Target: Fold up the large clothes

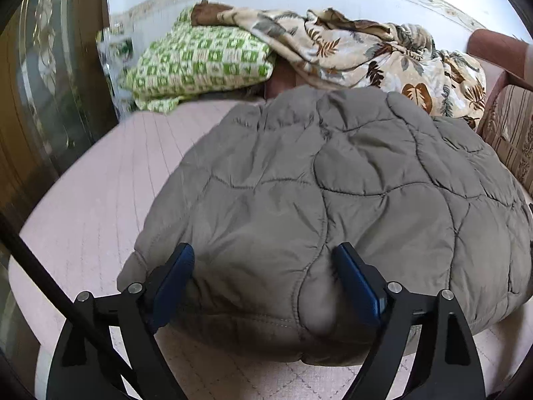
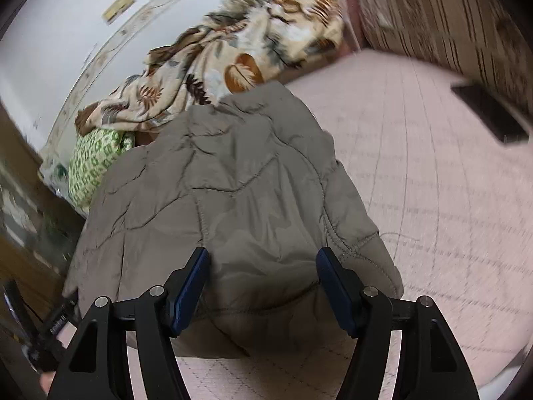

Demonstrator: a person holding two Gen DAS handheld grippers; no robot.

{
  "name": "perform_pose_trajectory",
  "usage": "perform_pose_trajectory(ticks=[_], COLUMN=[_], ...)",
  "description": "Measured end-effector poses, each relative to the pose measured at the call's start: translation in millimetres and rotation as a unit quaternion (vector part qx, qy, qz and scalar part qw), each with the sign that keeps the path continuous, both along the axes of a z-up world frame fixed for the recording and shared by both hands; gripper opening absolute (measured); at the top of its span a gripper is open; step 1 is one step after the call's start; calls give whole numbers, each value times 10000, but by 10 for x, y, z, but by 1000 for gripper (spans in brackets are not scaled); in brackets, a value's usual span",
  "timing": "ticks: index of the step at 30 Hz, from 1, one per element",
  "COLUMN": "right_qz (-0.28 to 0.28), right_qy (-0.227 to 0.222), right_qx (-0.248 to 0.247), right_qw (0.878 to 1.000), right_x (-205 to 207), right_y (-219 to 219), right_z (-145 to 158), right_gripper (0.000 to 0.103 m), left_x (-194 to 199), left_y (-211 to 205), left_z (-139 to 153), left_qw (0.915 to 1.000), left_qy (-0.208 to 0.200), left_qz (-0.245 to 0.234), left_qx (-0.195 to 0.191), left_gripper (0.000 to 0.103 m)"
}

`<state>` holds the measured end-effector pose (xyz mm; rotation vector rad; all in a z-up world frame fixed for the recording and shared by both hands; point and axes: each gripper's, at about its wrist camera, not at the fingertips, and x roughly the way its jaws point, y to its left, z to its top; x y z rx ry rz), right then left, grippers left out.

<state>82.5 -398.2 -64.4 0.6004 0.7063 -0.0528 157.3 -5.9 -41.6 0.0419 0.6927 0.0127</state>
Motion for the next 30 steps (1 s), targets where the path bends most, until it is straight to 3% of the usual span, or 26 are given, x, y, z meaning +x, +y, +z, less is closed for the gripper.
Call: perform_pose_trajectory(ticks=[6,8,14,18,23,25,28,30], right_qz=[-207,-305,-596,-332,67,21,109,34], right_qy=[-194,-307,-733,-976,-874,-602,-10,36], right_qx=[730,732,-716,-1329,-1639,-1673,-1435,-1293], right_qw=[9969,9964,9929,9858,9826,9841,9896,9916], right_x=[-98,-154,-280,-251,-50,84,281,308], right_y=[-180,-190,30,295,573,585,535,515], right_z=[-34,19,406,526,478,404,202,162], right_gripper=[67,67,69,70,69,71,72,72], left_x=[-67,-110,-231,-214,-101,-11,58,42], left_y=[19,39,-10,-208,-431,-468,-460,-464], left_z=[39,106,305,307,194,109,23,29], left_qw=[9999,9995,9964,9962,9975,9985,9991,9991], left_qy=[-126,-299,-846,-845,-604,-400,-224,-257], left_qz=[32,99,40,-201,-372,-365,-348,-342], left_qx=[33,21,-66,-66,46,43,-37,-12], left_gripper=[86,86,86,86,86,86,88,88])
